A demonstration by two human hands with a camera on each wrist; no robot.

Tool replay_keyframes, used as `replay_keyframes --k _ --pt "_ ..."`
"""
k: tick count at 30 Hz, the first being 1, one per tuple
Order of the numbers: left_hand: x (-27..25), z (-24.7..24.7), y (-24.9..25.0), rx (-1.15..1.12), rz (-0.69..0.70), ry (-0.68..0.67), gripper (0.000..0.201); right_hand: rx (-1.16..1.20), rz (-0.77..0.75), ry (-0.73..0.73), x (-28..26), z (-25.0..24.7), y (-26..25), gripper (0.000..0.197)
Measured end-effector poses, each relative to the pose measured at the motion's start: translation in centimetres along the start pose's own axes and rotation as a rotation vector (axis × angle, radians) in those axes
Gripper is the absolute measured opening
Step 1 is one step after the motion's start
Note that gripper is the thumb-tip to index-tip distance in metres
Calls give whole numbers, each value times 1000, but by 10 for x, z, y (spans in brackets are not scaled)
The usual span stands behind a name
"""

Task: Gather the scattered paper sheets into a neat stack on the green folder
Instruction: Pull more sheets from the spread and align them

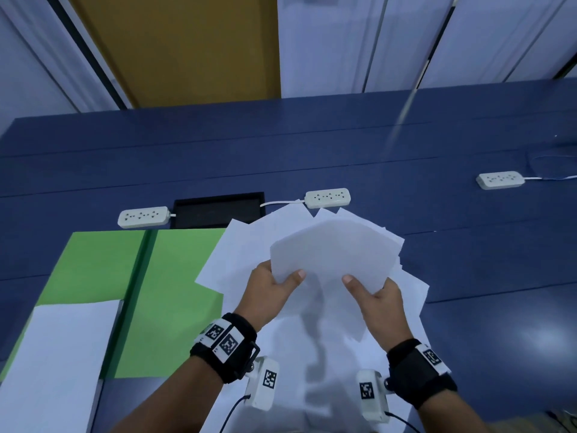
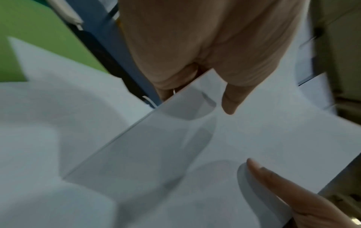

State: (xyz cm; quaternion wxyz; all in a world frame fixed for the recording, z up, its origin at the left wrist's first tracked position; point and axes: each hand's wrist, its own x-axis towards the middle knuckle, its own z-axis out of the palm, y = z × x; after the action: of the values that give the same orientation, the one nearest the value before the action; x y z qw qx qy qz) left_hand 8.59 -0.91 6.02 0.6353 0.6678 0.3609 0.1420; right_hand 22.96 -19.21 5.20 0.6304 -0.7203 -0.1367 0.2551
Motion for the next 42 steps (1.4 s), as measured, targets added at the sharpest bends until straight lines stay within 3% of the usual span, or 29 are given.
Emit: replay_keyframes --k 4,8,15,19,23,28,34,38,42 --pt "4 -1 -25 228 -55 -33 24 -89 95 -21 3 1 30 16" --pt "-7 -3 -22 226 -91 13 48 -54 135 -50 -1 -1 34 23" --pt "-13 -17 -29 180 -42 76 25 -35 178 -123 -6 16 20 21" --pt "-22 -34 -28 209 -5 144 38 -28 181 -171 -11 33 12 14" --pt "-33 -61 -34 188 -5 159 24 -31 188 -218 -16 57 10 13" --pt "-55 -108 -40 168 -7 211 7 -93 94 -295 -32 101 10 32" --pt "-89 -191 -62 110 -70 338 29 -252 -13 -357 -61 165 9 67" --pt "-113 -247 -77 120 -100 414 33 -346 -116 -487 -81 215 9 44" --pt "-138 -300 -91 168 -148 489 33 -389 -91 -648 -105 268 13 33"
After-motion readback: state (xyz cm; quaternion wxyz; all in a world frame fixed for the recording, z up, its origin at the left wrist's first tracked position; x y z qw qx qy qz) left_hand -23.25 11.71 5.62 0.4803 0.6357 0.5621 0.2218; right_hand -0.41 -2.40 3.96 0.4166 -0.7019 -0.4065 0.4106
